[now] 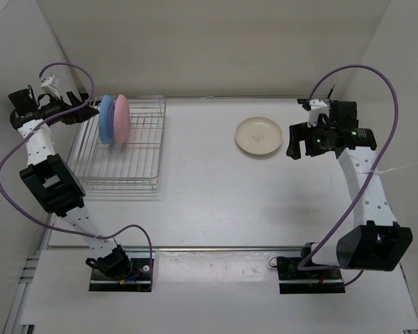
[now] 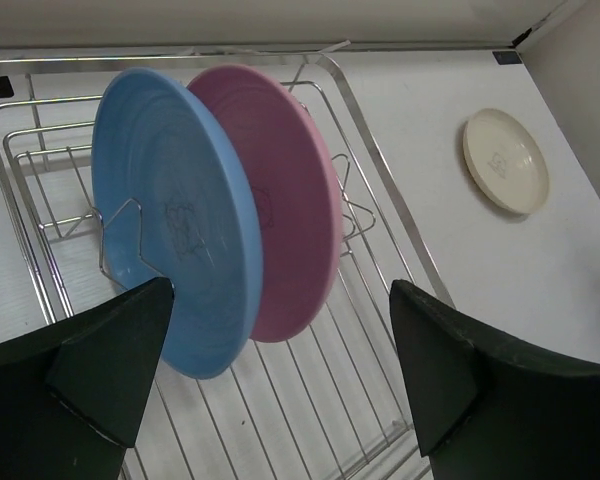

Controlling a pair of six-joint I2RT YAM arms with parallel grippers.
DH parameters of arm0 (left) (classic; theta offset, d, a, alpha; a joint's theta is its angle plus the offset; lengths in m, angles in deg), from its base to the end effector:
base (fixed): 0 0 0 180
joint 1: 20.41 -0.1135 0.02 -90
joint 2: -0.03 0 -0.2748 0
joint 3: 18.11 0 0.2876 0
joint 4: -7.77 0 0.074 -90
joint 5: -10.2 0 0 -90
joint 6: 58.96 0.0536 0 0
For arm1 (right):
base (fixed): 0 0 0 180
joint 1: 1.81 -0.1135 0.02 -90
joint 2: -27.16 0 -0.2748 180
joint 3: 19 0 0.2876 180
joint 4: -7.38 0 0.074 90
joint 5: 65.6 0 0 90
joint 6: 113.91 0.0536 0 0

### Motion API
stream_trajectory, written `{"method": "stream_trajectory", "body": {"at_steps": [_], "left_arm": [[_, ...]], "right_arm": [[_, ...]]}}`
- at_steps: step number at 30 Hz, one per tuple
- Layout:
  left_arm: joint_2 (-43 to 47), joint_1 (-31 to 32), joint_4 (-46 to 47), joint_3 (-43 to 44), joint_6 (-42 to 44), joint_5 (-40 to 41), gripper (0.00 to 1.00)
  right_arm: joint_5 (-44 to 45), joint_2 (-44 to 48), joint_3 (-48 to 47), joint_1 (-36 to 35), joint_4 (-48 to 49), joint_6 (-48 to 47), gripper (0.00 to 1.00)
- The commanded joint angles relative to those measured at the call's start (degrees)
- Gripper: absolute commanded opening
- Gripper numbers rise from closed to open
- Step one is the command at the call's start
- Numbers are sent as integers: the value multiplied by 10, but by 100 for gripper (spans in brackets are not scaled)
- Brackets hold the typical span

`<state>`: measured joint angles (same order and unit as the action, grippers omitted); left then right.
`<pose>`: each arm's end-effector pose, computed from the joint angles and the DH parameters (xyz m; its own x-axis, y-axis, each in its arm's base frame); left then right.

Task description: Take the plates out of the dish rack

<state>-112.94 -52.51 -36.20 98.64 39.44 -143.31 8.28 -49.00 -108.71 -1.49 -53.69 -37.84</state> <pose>0.4397 0.2192 0.3223 -0.4908 -0.2310 -0.8401 0.4183 0.7833 -0.4598 0.3187 0.0131 0.3552 -0.6720 -0.2275 -0.7048 -0.3543 0.9344 0.0362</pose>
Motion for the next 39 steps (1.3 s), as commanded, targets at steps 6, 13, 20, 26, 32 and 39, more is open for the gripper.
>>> {"method": "stream_trajectory", "body": {"at_steps": [6, 13, 20, 26, 32, 39], "left_arm": [[-23, 33, 64, 23, -30, -9, 97], [-51, 45, 85, 10, -41, 23, 83], [-61, 40, 92, 21, -54, 29, 74], [-74, 40, 92, 32, -59, 29, 43], [-74, 40, 92, 27, -65, 24, 11], [-32, 40, 81, 8, -72, 24, 11]], "right_arm": [[-9, 27, -6, 2, 19, 5, 91], [-3, 21, -12, 2, 19, 5, 91], [-21, 36, -1, 2, 19, 10, 91], [-29, 37, -1, 2, 19, 10, 91], [-23, 37, -1, 2, 19, 10, 91], [-30, 37, 4, 2, 19, 15, 91]]}}
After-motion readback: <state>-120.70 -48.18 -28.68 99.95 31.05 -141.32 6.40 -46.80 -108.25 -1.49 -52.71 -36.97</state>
